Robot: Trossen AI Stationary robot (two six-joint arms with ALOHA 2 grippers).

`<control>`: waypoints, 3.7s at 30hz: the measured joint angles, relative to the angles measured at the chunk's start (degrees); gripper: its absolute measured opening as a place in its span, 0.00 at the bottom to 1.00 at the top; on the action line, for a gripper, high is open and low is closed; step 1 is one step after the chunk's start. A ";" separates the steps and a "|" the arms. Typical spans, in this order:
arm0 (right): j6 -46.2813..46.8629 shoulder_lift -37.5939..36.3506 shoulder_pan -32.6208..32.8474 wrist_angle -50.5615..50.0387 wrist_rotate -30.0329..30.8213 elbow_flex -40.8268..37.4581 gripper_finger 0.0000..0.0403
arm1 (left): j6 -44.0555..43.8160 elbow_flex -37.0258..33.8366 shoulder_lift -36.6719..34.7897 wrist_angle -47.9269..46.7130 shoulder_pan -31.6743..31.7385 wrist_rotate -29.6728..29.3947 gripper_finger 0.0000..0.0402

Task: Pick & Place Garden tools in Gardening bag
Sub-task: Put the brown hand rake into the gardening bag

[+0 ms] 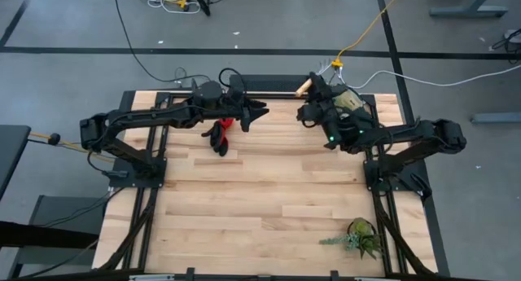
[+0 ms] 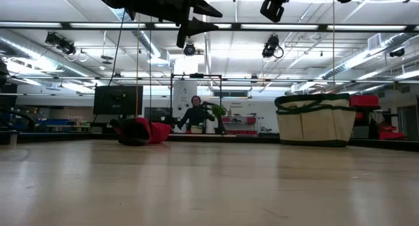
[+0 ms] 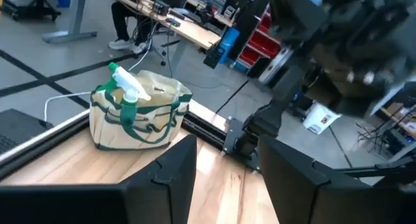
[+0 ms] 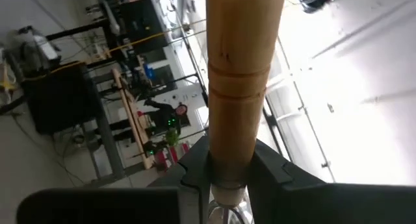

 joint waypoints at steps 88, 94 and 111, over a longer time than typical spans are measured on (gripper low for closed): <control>84.83 -11.33 -13.97 -47.19 -36.69 0.07 0.18 | 4.14 -0.11 -1.69 -1.05 -0.28 4.23 0.35; 88.49 -15.71 -15.35 -52.78 -38.74 0.07 0.18 | 4.49 -0.11 -1.69 -1.05 -0.28 4.37 0.35; 97.10 -29.47 -19.07 -66.28 -46.40 0.07 0.18 | 10.36 -0.11 -1.69 -1.07 -0.28 4.35 0.35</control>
